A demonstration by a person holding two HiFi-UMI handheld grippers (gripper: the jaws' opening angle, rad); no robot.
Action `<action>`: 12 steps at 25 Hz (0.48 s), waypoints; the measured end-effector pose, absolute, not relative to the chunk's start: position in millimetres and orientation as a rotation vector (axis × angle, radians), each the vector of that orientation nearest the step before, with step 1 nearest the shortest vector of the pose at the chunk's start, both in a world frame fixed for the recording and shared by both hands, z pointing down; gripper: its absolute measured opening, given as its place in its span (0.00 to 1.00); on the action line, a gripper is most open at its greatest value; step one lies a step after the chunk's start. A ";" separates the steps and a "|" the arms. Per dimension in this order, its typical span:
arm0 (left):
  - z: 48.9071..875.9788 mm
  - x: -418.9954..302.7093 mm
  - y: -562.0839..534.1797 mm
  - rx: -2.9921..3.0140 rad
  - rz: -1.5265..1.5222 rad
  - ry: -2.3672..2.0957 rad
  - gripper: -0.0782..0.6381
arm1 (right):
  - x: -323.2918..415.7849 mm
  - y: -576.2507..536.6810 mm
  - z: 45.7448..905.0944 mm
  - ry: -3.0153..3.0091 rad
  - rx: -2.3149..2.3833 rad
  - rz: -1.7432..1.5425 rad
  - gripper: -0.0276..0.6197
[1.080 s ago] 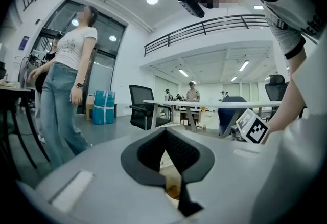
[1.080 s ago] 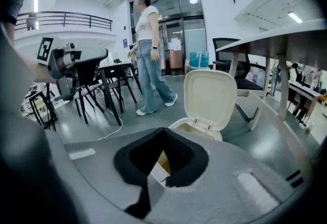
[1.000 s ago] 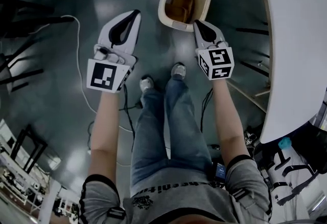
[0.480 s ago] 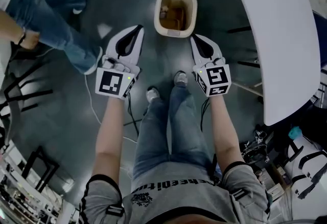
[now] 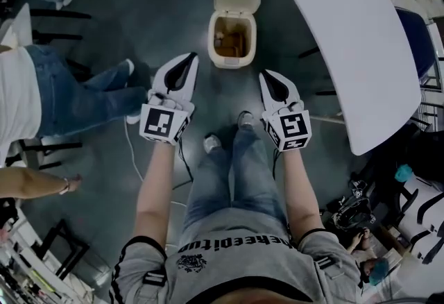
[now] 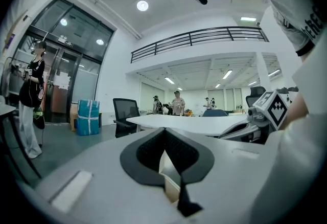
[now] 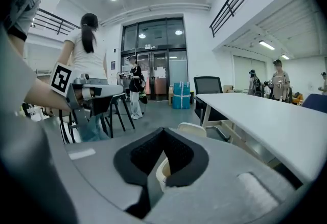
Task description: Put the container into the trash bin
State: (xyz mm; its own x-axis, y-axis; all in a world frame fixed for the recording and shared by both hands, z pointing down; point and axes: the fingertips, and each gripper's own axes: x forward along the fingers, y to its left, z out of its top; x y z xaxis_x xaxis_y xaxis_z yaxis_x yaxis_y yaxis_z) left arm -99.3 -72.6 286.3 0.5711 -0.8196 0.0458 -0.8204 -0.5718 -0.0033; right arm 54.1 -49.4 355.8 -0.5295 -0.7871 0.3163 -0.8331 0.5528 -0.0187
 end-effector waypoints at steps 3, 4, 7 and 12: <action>272.2 -97.6 -63.9 2.785 0.075 -1.444 0.12 | 55.1 -39.8 332.9 -2.525 1.365 0.212 0.04; 266.0 -96.5 -61.0 2.790 0.075 -1.445 0.12 | 55.6 -36.8 325.4 -2.528 1.371 0.202 0.04; 246.9 -94.2 -51.8 2.804 0.065 -1.445 0.12 | 55.4 -27.6 303.6 -2.542 1.389 0.176 0.04; 218.8 -91.6 -37.5 2.828 0.016 -1.457 0.12 | 56.4 -15.6 268.8 -2.571 1.430 0.142 0.04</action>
State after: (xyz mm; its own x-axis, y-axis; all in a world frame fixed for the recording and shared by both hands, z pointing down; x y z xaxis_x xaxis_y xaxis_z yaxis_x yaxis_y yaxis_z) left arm -91.6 -37.5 218.8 0.5806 -0.8142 -0.0090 -0.8137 -0.5798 -0.0401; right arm 56.4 -15.6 268.8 -0.5136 -0.8302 0.2167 -0.8491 0.5282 0.0113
